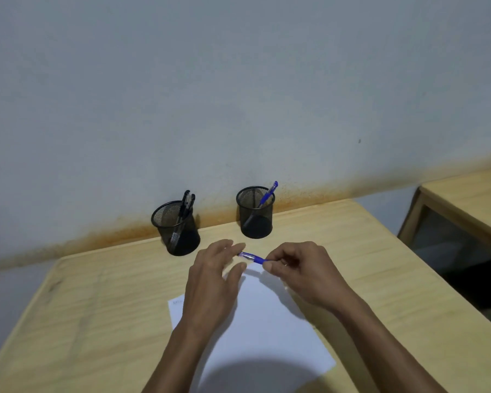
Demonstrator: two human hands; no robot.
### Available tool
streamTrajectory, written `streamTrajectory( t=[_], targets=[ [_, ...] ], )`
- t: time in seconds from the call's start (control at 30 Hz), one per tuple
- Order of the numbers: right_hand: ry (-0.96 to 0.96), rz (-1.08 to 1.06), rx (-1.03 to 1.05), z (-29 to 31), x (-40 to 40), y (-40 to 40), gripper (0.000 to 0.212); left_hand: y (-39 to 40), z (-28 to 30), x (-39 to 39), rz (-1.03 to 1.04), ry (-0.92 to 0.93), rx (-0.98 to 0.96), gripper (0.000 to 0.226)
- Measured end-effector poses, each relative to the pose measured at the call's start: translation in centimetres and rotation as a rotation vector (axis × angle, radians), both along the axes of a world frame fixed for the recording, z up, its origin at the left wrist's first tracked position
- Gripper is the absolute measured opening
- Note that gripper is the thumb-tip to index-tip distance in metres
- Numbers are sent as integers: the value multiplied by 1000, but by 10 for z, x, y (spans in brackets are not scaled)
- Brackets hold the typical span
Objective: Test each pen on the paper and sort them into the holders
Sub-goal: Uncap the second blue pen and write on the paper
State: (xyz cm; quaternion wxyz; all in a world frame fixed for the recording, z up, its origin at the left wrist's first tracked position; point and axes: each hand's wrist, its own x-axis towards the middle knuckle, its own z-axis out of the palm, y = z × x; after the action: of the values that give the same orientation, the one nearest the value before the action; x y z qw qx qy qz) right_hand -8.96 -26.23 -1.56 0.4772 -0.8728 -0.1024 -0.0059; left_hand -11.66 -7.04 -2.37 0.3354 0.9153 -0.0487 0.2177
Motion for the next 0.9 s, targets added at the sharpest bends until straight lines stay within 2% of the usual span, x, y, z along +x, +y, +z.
streamTrajectory(
  t=[0.13,0.27,0.33,0.43,0.53,0.63,0.73,0.9],
  targets=[
    [91,109,207,22,-24,7,10,14,4,-29,42,-30,-53,20],
    [216,24,639,33,-36,16,23,26,11,-54,38,40,-117,16],
    [247,8,800,31,-42,27,22,28,15,-64,43,66,-179,17],
    [245,58,764,23,-54,49,11,27,20,-76,53,56,-271,18],
    [248,87,748,16,-61,67,8,31,22,-85,90,65,-311,16],
    [237,131,780,16,-61,74,14,37,28,-93,71,114,-351,12],
    [237,181,862,17,-58,82,23,46,35,-95,41,164,-496,15],
    [301,219,890,11,-52,104,18,64,32,-91,71,251,-694,21]
  ],
)
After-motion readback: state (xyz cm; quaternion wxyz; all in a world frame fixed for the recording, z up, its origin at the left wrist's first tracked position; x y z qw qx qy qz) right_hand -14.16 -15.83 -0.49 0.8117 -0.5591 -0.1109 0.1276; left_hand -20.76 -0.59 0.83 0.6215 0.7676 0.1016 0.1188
